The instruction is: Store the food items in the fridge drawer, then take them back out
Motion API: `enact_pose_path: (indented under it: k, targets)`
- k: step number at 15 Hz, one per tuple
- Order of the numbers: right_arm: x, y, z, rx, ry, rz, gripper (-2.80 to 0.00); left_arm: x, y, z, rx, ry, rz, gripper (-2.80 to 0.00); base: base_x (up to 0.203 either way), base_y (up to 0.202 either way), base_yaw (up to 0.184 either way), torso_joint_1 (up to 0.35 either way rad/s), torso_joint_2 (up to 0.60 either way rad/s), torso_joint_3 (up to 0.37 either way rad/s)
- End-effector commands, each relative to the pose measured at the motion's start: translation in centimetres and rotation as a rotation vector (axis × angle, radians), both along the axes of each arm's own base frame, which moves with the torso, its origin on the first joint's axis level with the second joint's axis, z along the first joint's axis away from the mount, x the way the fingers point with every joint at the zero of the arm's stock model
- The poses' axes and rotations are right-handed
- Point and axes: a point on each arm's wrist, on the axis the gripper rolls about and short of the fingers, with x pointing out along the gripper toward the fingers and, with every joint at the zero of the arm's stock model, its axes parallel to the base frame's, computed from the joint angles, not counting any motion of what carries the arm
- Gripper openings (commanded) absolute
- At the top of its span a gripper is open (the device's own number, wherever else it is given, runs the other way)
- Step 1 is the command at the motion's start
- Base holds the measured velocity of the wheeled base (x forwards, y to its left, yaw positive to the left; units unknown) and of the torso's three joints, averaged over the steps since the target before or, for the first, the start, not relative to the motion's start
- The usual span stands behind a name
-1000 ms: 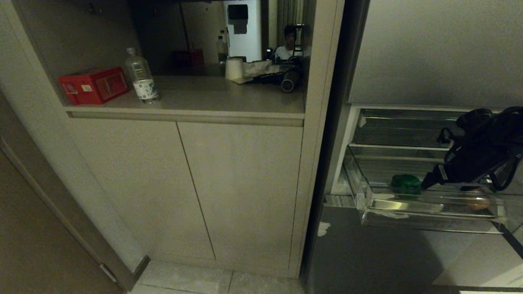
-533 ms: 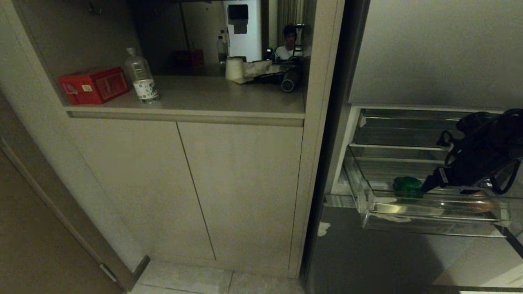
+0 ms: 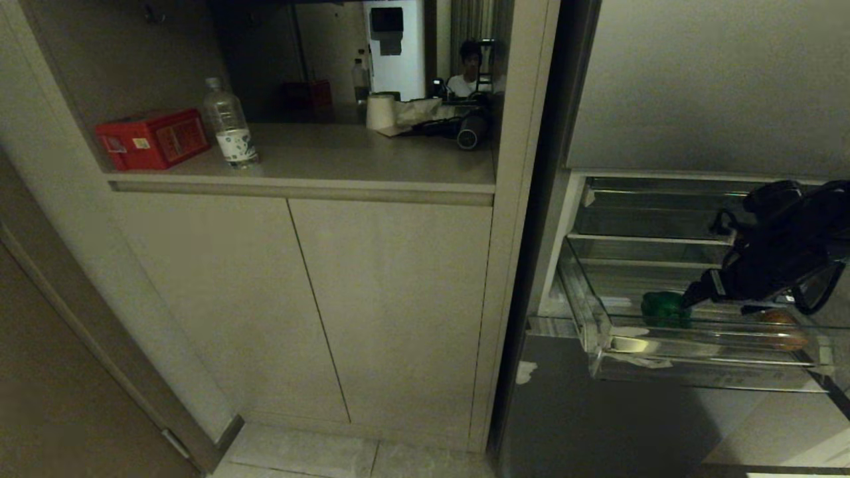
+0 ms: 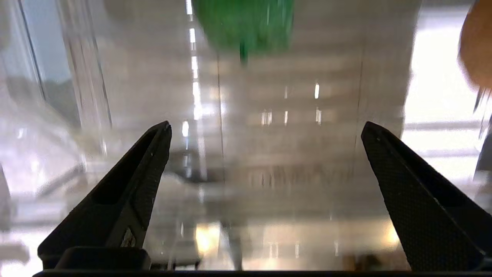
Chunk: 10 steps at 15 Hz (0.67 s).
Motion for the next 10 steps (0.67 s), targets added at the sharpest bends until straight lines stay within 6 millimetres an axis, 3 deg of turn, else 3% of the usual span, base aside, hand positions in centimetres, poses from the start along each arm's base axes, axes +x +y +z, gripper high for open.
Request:
enact_pose_path:
  k: [1, 10]
  targets:
    - [1.0, -0.1, -0.7, -0.003, -0.004, 0.007, 0.0, 0.0, 0.0, 0.0, 0.0, 0.002, 0.0, -2.8, 0.0, 0.0, 0.0, 0.0, 0.0, 0.0]
    - [4.2, -0.7, -3.7, 0.004, 0.013, 0.007, 0.0, 0.0, 0.0, 0.0, 0.0, 0.002, 0.0, -2.8, 0.0, 0.0, 0.0, 0.0, 0.0, 0.0]
